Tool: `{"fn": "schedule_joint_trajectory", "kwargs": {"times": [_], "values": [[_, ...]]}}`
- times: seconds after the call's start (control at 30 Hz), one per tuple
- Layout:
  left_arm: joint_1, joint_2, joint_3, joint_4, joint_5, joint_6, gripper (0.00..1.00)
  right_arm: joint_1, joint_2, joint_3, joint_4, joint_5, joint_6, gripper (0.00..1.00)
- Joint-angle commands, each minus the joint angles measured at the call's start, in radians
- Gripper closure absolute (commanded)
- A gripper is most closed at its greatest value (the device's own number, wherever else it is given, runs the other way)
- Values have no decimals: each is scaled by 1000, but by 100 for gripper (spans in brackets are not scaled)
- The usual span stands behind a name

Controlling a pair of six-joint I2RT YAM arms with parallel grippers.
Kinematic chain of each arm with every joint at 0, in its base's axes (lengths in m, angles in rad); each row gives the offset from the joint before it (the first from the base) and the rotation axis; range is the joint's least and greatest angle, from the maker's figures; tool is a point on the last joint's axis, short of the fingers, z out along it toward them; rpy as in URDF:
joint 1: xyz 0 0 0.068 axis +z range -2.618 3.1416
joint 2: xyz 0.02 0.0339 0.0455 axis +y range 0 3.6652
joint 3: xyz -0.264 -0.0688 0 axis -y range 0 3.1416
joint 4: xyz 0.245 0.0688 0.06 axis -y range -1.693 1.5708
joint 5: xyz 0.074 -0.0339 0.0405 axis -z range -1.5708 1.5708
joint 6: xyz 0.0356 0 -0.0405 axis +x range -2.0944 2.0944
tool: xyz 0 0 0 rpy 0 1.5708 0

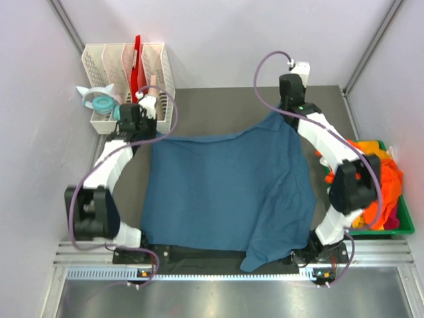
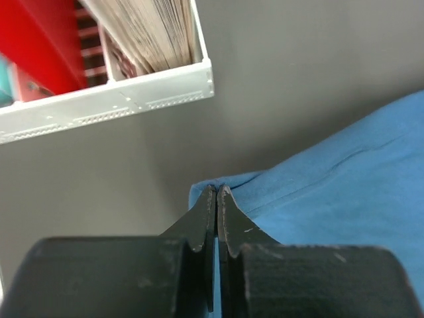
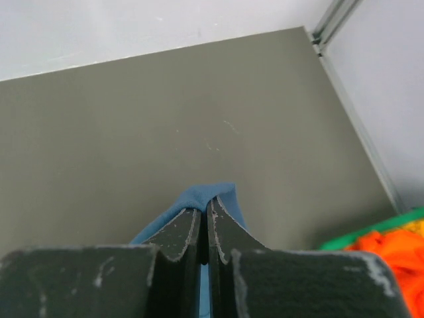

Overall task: Fold and stack the t-shirts
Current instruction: Flatten the tshirt out

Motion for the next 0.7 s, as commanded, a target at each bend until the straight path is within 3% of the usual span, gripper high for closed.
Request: {"fn": "schedule_joint_trajectory", "kwargs": {"times": [0.0,0.33,0.5,0.67], "values": [[0,203,174,54,-49,24,100,-31,125,143,76,9,5,100],[-1,406,324,157,-118,-5,100,-75,388,429,25,-3,-41,100],[0,450,408,181,-210,4,100,-85,442,534,23,-11,-23,100],[2,478,430,195,-216,10,100,-77,494,600,19,-43,-12,100]]}}
